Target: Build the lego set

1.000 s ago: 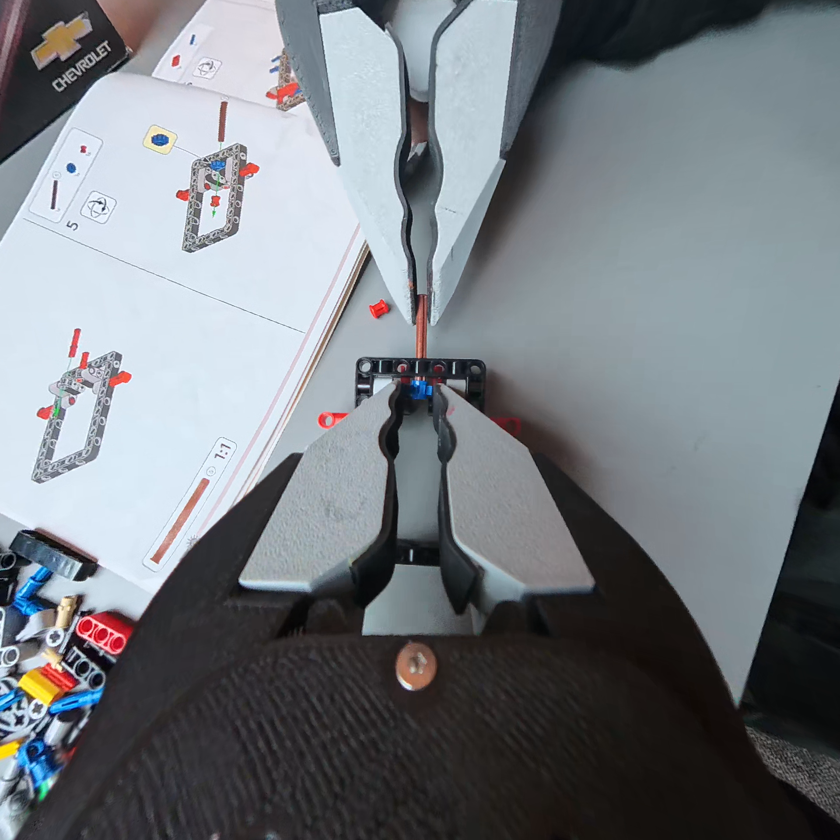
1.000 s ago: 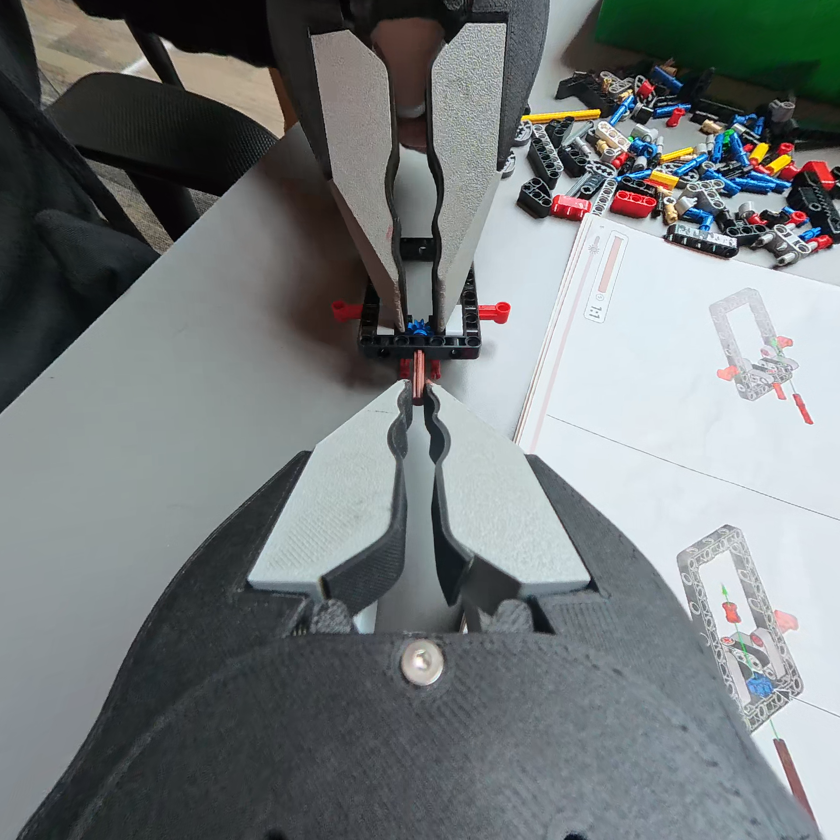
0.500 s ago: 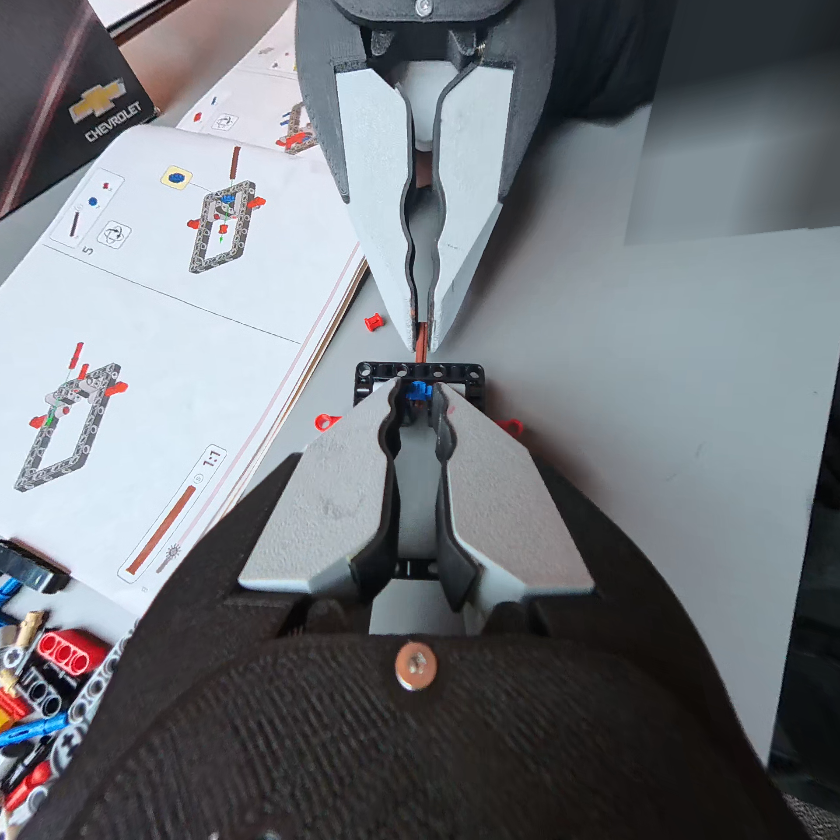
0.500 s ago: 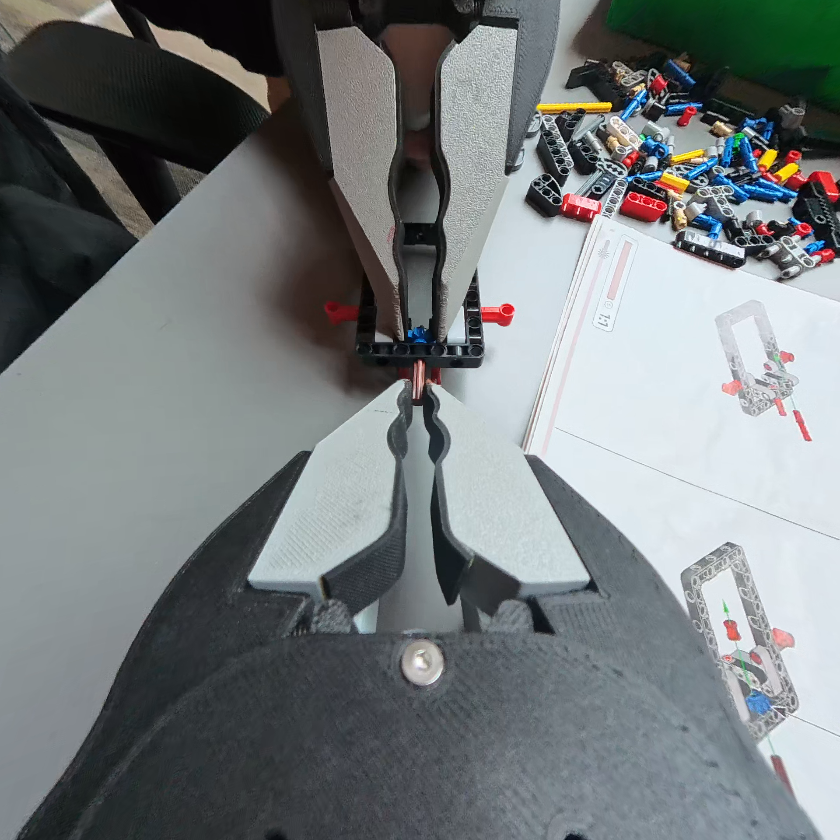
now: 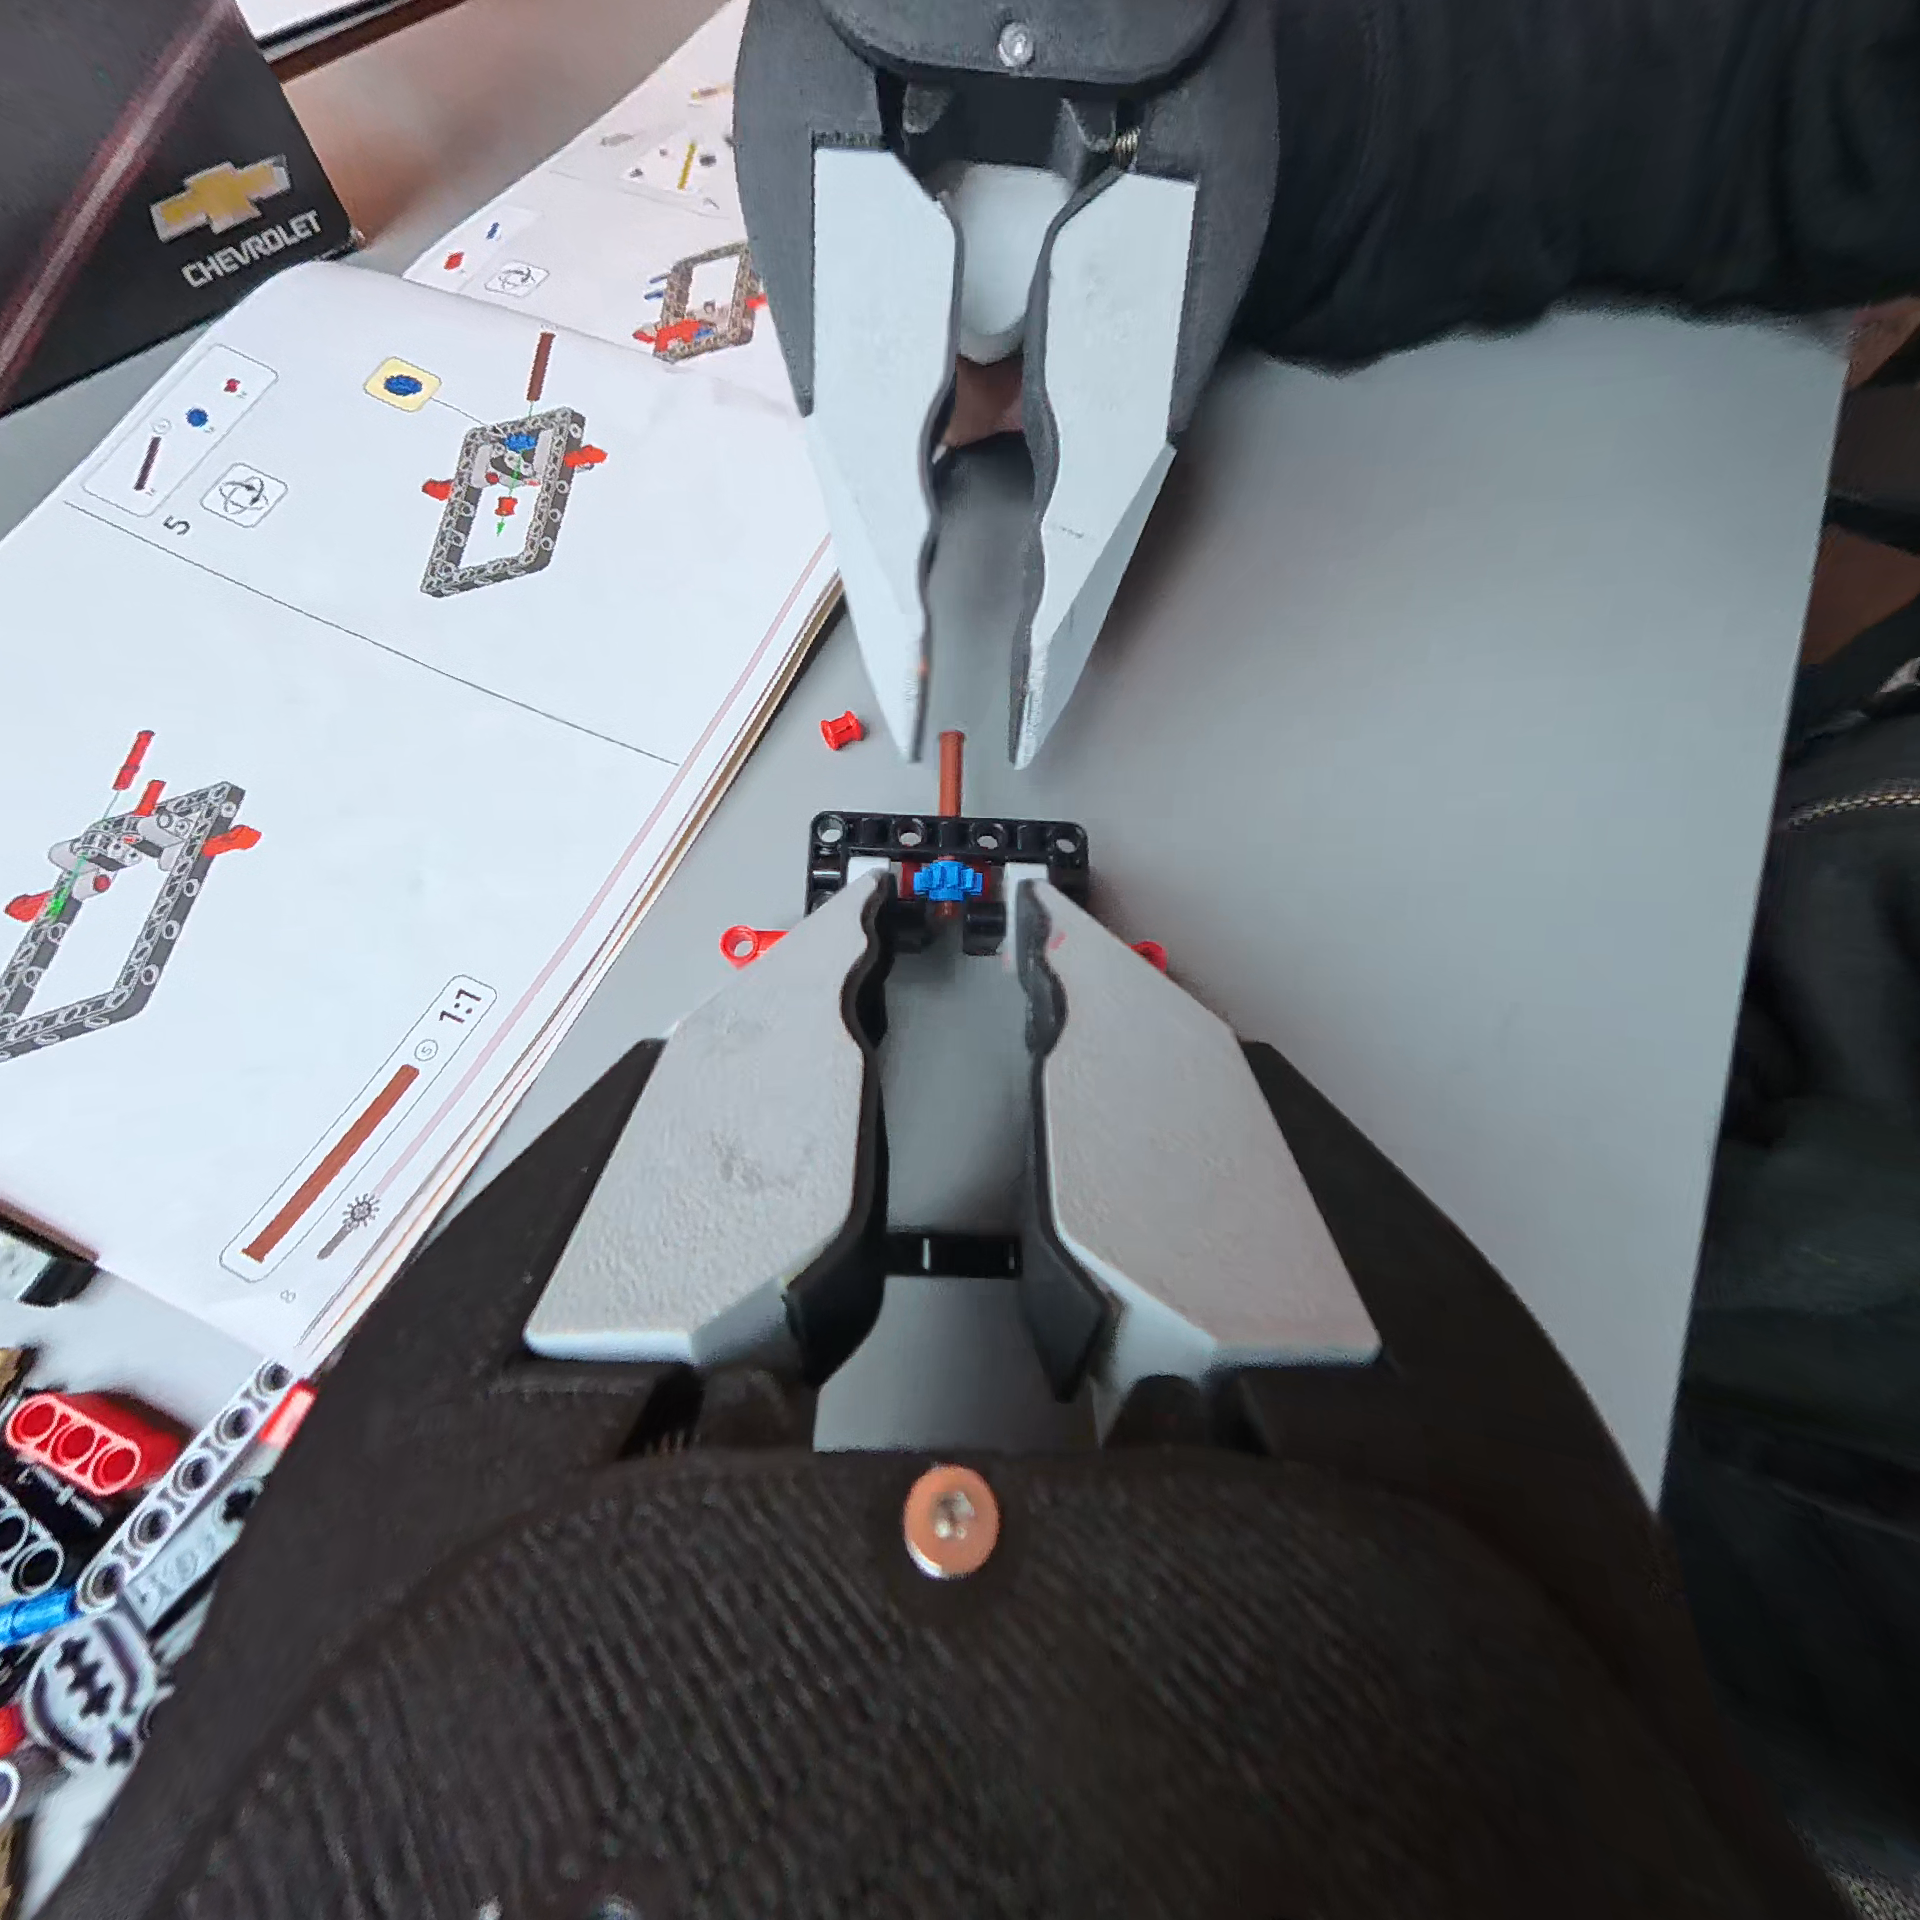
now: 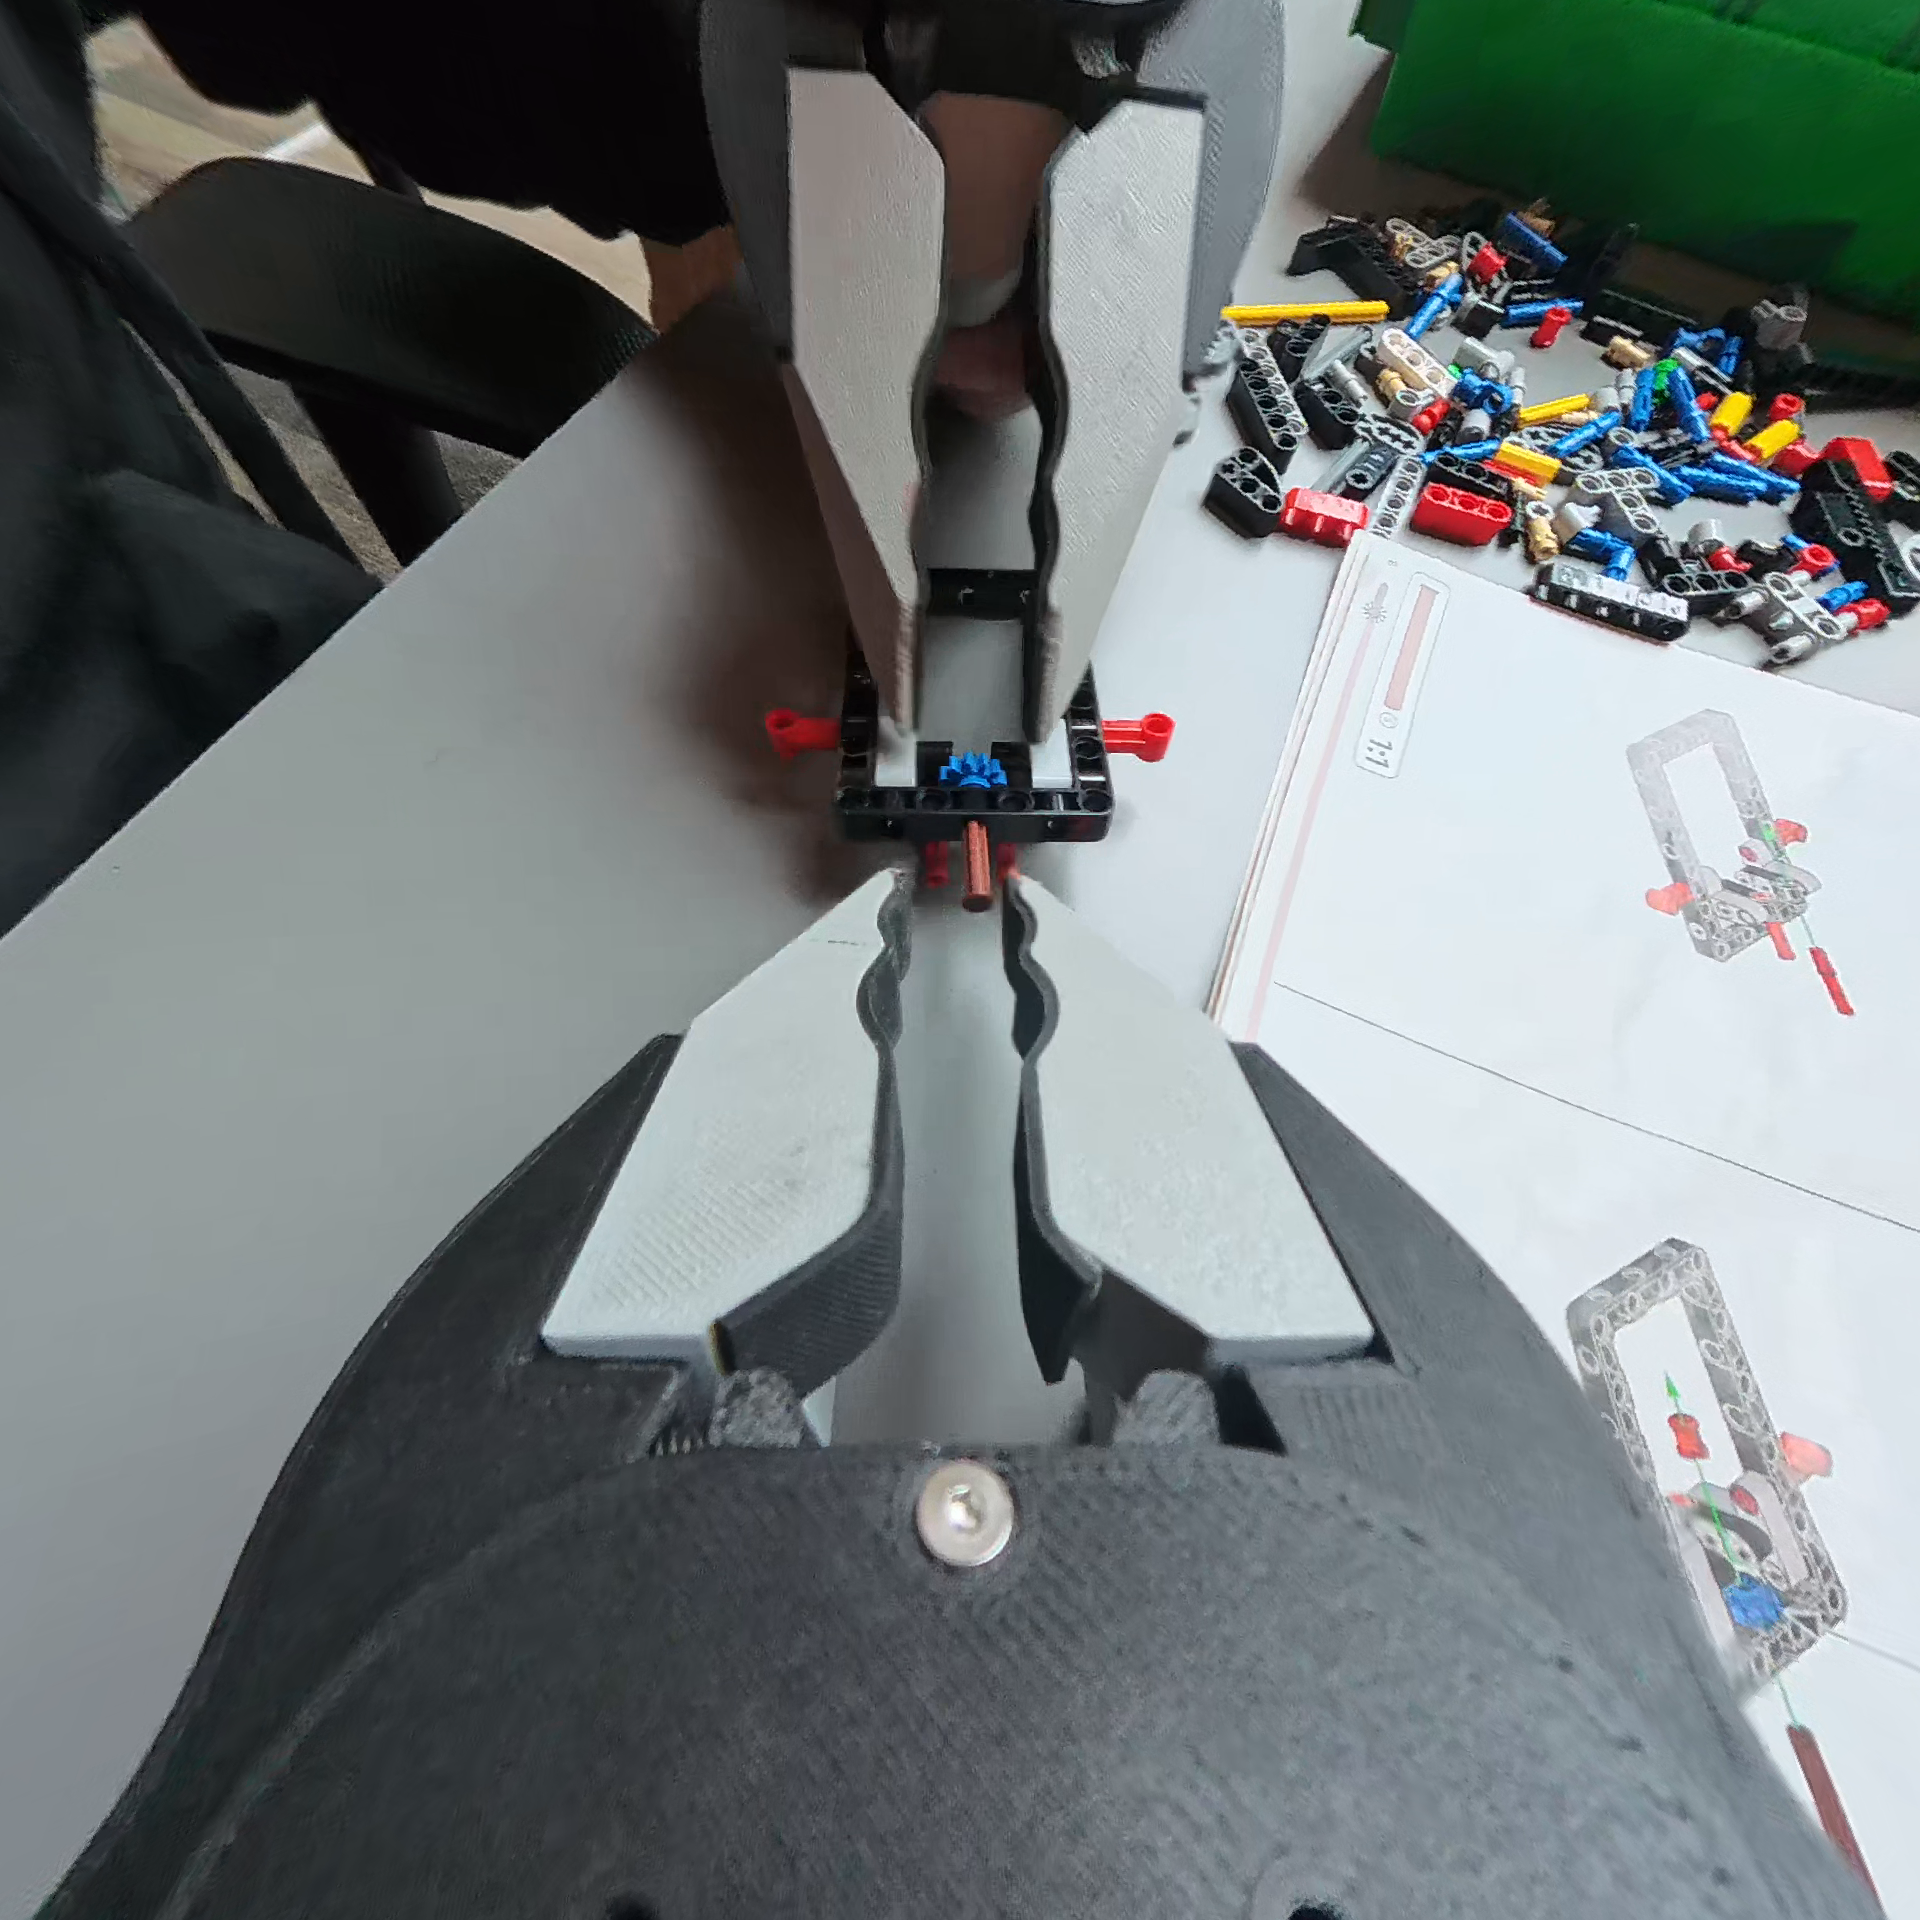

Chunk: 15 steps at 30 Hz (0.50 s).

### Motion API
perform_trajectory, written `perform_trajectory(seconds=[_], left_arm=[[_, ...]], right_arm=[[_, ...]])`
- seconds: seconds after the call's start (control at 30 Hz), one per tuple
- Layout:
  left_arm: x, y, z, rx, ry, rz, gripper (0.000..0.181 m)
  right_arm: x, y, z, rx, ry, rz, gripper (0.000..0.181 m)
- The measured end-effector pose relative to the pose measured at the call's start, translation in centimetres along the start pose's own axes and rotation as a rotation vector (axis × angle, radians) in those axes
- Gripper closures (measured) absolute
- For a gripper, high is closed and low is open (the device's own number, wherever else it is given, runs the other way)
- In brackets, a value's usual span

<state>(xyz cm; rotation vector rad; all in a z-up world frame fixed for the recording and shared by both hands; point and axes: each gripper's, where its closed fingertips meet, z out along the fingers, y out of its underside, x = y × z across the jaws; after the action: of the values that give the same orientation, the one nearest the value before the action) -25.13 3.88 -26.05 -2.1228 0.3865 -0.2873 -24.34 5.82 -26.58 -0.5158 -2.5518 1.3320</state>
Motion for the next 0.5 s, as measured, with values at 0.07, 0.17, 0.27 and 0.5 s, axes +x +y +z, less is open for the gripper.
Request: perform_trajectory(seconds=[0.07,0.17,0.27,0.5], left_arm=[[0.4,-0.3,-0.6,0.019,-0.004,-0.003,0.157],[0.4,-1.3,-2.4,0.057,-0.050,-0.017,0.150],[1.6,-2.2,-4.4,0.106,-0.047,-0.067,0.137],[7.7,-5.3,-2.7,0.283,0.072,-0.070,0.096]], right_arm=[[0.4,0.1,-0.5,0.000,0.045,0.016,0.161],[1.0,-0.3,-2.6,0.048,0.149,0.077,0.151],[-0.7,-1.7,-5.7,0.211,0.209,0.208,0.138],[-7.7,5.4,-11.6,0.131,0.629,0.344,0.106]])
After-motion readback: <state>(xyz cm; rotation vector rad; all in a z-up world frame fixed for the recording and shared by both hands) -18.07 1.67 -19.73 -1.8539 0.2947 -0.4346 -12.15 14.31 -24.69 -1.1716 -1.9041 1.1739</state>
